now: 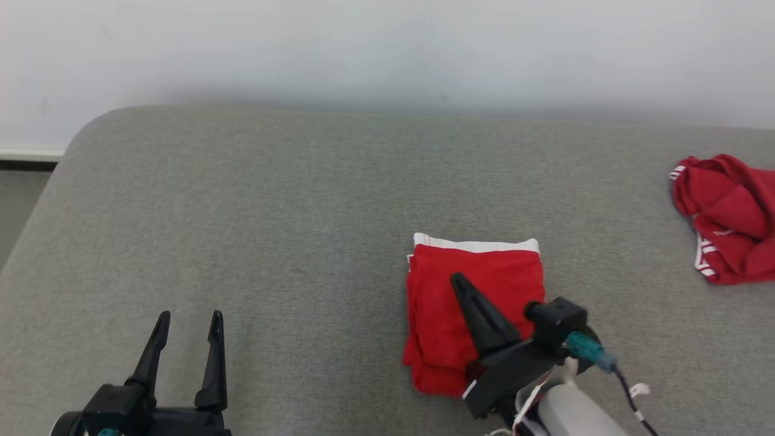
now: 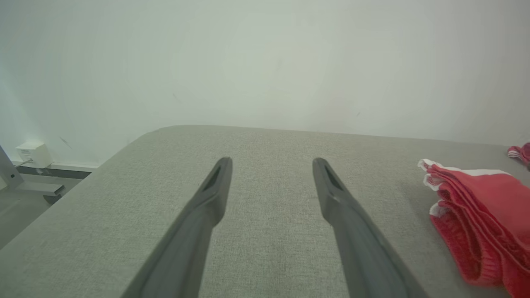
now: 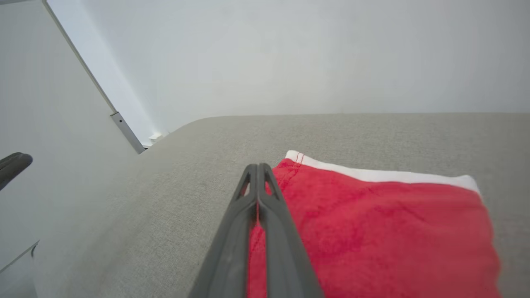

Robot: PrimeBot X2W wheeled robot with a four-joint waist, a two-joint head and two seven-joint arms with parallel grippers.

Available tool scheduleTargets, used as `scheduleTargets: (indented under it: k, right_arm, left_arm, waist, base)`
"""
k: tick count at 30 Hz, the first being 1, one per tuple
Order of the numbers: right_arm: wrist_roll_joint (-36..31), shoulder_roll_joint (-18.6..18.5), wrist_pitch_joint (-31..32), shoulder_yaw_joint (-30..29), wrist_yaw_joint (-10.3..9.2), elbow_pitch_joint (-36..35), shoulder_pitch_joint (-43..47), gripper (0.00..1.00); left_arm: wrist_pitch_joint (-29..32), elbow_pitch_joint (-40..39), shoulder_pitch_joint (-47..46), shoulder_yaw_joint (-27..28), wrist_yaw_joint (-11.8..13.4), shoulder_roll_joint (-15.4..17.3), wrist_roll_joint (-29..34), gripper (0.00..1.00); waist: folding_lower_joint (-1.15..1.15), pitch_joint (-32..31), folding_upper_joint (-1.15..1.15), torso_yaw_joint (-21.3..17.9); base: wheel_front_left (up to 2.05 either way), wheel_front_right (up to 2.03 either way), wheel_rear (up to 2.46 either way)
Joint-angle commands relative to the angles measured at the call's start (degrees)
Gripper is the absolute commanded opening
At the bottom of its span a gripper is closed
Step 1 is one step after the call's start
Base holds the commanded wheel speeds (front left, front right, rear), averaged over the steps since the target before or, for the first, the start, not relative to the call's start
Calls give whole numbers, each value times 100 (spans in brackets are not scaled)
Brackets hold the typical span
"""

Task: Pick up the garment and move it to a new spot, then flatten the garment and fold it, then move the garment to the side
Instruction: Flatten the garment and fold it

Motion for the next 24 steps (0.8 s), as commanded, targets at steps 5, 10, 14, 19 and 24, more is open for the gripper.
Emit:
scheduleTargets:
  k: [5, 10, 14, 19, 24]
  right_arm:
    - [-265, -289, 2, -533, -13, -417, 190, 0]
    - [-453, -619, 2, -991, -13, -780, 473, 0]
    - [-542, -772, 2, -1166, -13, -947, 708, 0]
    - [-607, -832, 2, -1355, -13, -1223, 1077, 50]
    - [-560, -862, 2, -1623, -13, -1554, 1446, 100]
  left_arm:
    - [-1, -30, 169, 102, 19, 21, 56, 100]
    - [0, -72, 282, 218, 44, 61, 66, 100]
    - [-1, -138, 411, 336, 65, 85, 71, 100]
    - [-1, -281, 557, 392, 95, 106, 131, 100]
    - [0, -444, 728, 451, 103, 135, 148, 100]
  waist:
    - [0, -227, 0, -568]
    - [0, -343, 0, -894]
    - [0, -445, 0, -1112]
    - [0, -521, 0, -1179]
    - [0, -597, 0, -1152]
  base:
    - [0, 0, 0]
    - [0, 0, 0]
    - [0, 0, 0]
    - [0, 0, 0]
    - [0, 0, 0]
